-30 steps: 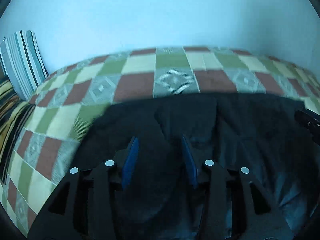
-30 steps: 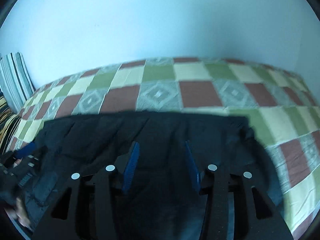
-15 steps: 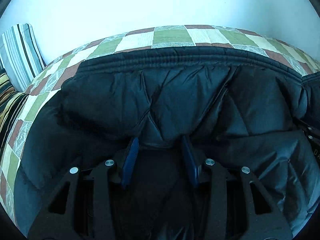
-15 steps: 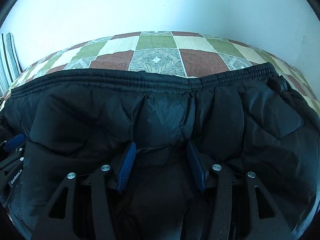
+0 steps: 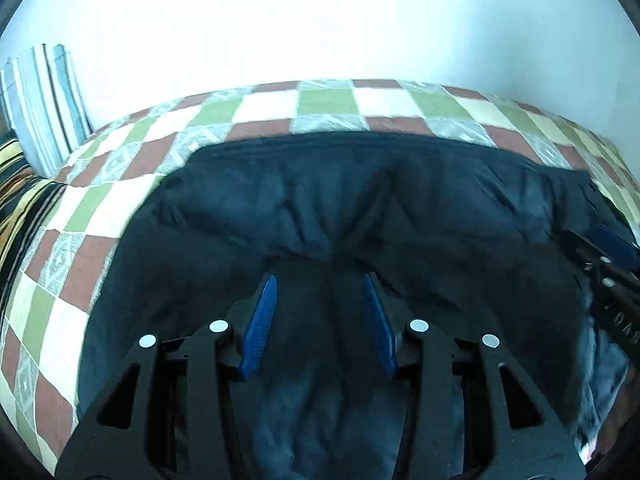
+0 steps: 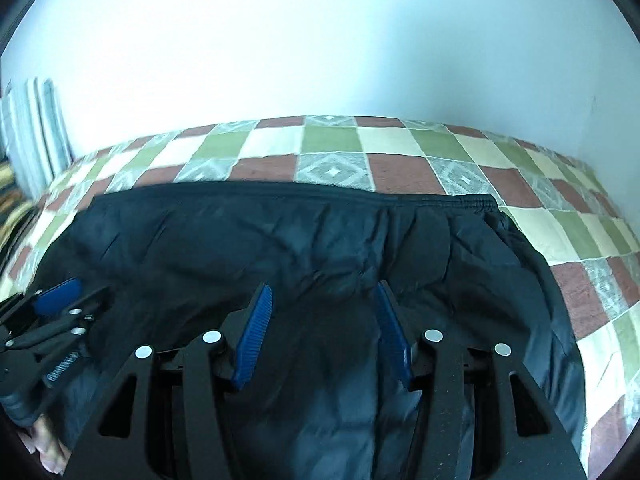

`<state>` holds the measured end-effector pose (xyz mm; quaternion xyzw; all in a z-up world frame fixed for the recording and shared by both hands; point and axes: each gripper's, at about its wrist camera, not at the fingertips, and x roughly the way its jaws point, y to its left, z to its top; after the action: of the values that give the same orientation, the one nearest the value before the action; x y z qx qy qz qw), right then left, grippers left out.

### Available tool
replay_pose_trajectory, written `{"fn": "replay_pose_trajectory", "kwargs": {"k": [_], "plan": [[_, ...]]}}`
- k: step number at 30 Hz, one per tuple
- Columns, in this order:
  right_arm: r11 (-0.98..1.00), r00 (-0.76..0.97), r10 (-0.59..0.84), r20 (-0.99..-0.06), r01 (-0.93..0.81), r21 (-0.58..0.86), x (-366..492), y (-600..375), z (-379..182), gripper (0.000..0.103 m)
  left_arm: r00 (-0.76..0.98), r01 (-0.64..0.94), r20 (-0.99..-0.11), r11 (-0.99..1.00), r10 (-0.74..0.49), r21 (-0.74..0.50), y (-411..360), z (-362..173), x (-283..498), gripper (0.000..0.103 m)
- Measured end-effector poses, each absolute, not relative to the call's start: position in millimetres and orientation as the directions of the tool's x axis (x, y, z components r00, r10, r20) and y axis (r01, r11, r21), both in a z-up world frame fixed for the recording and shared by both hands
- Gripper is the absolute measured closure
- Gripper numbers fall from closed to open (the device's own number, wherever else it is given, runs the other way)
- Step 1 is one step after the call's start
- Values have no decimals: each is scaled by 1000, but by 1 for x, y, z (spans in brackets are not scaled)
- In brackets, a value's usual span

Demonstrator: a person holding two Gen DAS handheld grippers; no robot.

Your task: Fold large clothes

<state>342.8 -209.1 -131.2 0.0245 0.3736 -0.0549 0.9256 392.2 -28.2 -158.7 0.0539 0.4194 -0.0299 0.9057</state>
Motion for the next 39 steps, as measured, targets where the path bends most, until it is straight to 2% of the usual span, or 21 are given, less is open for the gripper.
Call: {"fn": "replay_pose_trajectory", "kwargs": {"k": [6,11,17,19,21,22,24,28,31,37,39], "plan": [[993,614,-101,-783,106,-45,353,-199,-175,49,605,130,-796,982,34,140,-40,-190,395,58],[989,603,-135,-786,128,-72,359,-196,-188,48,588,123,-808,984,32,129,-39,-203,402,58],[993,641,-103,-761,116,-37,348,-198,-174,46,638,131,-769,981,26,142,-40,-194,390,57],[993,652,-65,-756,114,13,337,-206,-159,38,647,115,-762,984,31,138,-31,-182,378,43],[991,687,-66,-724,132,35,319,-218,-142,30,658,89,-752,988,39,128,-18,-173,366,34],[989,698,-76,-712,143,34,310,-224,-136,26,666,72,-745,990,40,117,-8,-169,359,31],[984,710,-93,-699,172,44,290,-245,-125,25,676,10,-734,995,66,98,20,-159,340,27],[964,681,-131,-720,257,68,261,-295,-125,25,656,-124,-751,992,74,-11,90,-157,304,24],[944,652,-174,-738,325,65,242,-328,-137,24,620,-170,-785,978,13,-118,131,-170,287,23],[918,611,-96,-785,360,168,231,-365,-169,24,608,-124,-769,933,-197,-338,152,-182,286,16],[908,604,-69,-794,367,200,235,-369,-176,23,600,-111,-769,929,-221,-353,143,-186,288,13]]}}
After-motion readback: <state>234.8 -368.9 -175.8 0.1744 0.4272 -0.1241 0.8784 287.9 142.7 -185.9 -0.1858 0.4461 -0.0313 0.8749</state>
